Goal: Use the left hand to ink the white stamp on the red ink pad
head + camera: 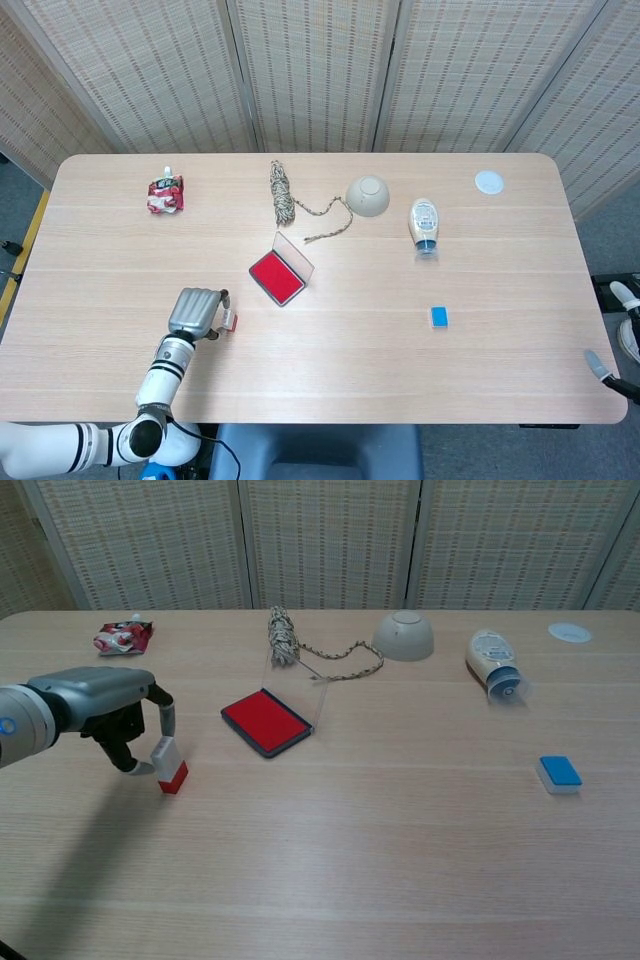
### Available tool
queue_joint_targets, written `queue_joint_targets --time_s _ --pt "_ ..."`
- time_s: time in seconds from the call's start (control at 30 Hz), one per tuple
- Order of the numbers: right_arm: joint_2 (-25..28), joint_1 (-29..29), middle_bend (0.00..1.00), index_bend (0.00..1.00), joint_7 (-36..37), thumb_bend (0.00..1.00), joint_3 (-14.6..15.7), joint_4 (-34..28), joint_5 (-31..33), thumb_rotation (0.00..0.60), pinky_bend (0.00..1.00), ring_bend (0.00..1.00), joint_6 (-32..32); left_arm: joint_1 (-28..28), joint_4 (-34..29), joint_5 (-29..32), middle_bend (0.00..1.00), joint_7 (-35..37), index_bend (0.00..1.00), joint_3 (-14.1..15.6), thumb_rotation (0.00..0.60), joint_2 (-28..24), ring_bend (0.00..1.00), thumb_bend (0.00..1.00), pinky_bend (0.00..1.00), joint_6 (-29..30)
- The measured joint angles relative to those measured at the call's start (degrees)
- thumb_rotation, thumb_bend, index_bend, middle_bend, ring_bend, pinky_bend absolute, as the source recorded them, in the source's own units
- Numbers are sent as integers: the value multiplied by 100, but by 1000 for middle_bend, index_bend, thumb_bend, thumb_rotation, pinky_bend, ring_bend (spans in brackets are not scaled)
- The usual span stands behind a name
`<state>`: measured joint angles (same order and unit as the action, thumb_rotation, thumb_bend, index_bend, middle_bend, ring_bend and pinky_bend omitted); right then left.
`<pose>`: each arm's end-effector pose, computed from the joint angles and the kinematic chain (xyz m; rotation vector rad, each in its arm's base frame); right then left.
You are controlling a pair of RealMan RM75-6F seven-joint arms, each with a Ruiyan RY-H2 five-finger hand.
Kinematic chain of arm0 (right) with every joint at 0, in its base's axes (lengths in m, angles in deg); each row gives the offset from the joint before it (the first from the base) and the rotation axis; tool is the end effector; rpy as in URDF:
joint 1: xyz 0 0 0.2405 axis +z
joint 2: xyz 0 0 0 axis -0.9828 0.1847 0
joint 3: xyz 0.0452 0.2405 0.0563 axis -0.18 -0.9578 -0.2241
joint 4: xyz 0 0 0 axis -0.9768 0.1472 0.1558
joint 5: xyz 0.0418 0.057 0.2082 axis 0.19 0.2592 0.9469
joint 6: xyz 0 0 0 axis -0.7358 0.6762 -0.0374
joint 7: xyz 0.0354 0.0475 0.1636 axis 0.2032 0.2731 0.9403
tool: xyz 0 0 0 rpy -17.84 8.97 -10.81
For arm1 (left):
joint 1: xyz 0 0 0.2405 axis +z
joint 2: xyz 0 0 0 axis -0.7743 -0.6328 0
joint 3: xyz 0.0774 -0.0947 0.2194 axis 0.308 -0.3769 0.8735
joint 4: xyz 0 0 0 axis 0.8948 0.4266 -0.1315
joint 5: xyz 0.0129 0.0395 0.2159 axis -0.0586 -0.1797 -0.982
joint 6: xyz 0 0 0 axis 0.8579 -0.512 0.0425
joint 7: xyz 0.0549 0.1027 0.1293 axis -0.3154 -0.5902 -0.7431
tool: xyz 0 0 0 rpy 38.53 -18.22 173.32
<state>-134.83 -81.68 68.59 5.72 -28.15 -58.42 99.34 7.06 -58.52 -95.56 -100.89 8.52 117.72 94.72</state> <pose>-0.3081 -0.1694 0.2201 1.3070 -0.7382 1.0963 -0.1645 0.3428 -0.0430 -1.7725 -1.0190 -0.5783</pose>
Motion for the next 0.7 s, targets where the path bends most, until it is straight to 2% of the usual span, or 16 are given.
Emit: queue_joint_targets --time_s 0.7 --pt "-4 -6 0 0 -48 263 -1 -15 -52 600 0 0 -5 -154 101 192 960 -73 451 26 600 192 734 286 801 -20"
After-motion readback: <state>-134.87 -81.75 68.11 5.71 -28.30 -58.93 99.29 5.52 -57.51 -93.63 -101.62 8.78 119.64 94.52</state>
